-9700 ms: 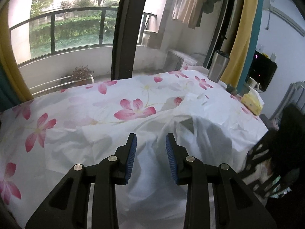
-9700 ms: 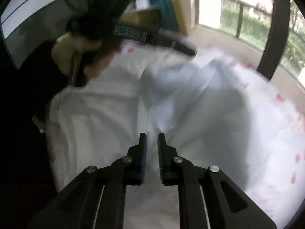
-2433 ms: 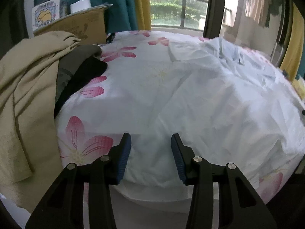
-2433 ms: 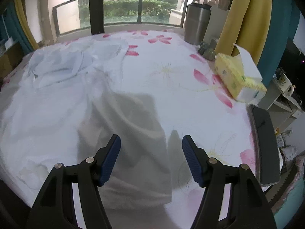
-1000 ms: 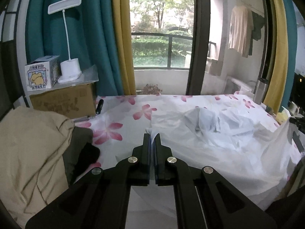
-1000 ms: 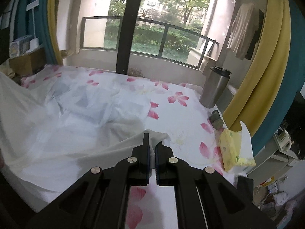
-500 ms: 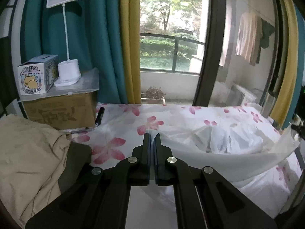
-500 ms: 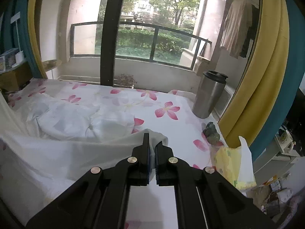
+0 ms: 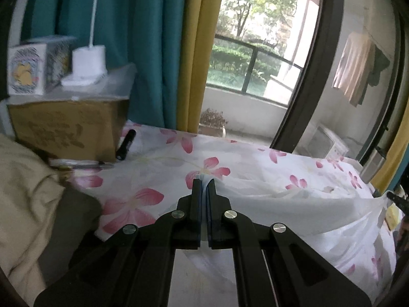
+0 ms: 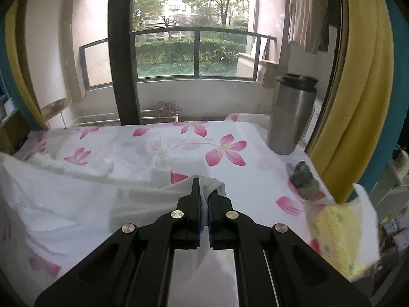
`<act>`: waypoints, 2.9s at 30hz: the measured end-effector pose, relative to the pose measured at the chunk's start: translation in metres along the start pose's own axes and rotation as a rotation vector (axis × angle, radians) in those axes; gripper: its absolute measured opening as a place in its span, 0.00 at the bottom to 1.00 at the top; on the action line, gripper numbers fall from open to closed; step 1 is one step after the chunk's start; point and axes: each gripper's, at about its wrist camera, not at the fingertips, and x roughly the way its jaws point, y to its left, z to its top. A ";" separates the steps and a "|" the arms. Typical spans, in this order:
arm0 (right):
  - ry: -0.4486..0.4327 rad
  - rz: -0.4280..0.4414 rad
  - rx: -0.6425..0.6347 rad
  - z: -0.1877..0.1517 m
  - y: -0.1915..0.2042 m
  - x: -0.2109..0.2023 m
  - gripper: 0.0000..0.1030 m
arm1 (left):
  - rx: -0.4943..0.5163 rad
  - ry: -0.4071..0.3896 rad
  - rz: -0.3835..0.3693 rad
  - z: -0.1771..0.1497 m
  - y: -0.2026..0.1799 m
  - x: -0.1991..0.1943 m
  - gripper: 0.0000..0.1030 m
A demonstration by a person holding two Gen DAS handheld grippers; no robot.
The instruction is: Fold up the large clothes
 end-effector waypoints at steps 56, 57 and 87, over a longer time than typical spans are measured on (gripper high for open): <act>0.247 0.329 0.046 -0.079 0.099 0.011 0.70 | 0.296 0.370 -0.372 -0.127 -0.147 0.040 0.40; 0.257 0.333 0.051 -0.079 0.100 0.013 0.70 | 0.305 0.373 -0.371 -0.129 -0.148 0.040 0.40; -0.006 0.515 -0.127 0.020 0.145 -0.030 0.03 | 0.459 0.293 -0.322 -0.137 -0.191 0.028 0.32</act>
